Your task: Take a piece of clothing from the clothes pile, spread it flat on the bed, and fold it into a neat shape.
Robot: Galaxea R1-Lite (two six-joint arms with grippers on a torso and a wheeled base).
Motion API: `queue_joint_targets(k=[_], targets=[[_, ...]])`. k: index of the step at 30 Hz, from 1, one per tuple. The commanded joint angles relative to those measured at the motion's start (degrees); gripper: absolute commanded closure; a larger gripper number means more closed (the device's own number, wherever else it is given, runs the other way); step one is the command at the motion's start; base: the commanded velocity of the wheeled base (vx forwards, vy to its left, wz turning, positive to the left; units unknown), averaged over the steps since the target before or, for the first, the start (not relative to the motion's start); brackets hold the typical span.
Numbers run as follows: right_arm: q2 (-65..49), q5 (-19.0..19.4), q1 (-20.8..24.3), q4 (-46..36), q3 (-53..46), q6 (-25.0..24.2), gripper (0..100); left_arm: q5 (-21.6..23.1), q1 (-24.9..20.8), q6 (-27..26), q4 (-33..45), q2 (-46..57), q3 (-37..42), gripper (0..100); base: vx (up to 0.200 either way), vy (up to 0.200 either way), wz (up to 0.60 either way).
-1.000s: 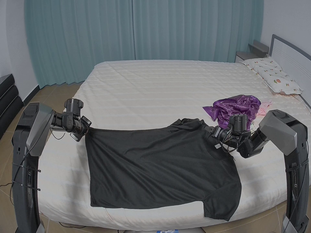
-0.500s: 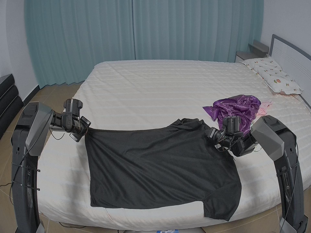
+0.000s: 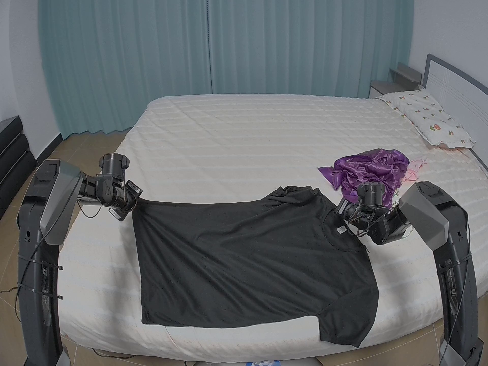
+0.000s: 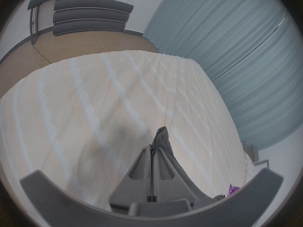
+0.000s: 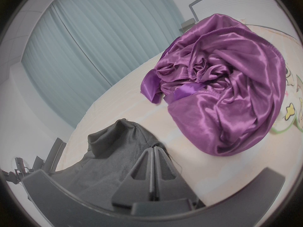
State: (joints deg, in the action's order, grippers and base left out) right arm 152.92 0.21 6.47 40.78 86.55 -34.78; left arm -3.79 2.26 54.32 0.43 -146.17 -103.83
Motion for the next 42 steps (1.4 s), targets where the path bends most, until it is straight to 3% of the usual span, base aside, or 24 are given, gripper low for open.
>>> queue_joint_targets(k=[1,9,22,23,30,36,42], targets=[[-2.63,0.5,0.03,0.36,-2.35,-0.11,0,0.1,0.03,0.0,0.01,0.09,0.03,100,0.0,0.0,0.0],[-0.43,1.29,1.09,2.11,-0.77,4.11,0,0.28,-0.06,0.08,1.33,0.27,0.12,100,0.0,0.0,0.0],[8.01,-0.3,1.35,-2.37,11.01,4.28,0,1.77,-0.15,0.26,1.42,0.0,0.56,100,0.0,0.0,0.0],[8.1,-0.21,1.52,-2.63,11.44,4.11,100,1.77,-0.15,0.26,1.42,-0.08,0.47,100,0.0,0.0,0.0],[7.57,-3.02,1.0,-2.11,10.39,3.75,100,1.77,-0.15,0.17,1.42,0.18,0.03,100,0.0,0.0,0.0],[1.07,-2.32,-1.46,0.44,2.04,3.67,100,1.68,-0.06,-0.27,1.33,0.27,-0.59,100,0.0,0.0,0.0],[-1.04,-2.05,-1.9,3.52,-1.83,3.58,100,1.68,-0.41,-0.27,1.77,-0.61,-6.12,100,0.0,0.0,0.0]])
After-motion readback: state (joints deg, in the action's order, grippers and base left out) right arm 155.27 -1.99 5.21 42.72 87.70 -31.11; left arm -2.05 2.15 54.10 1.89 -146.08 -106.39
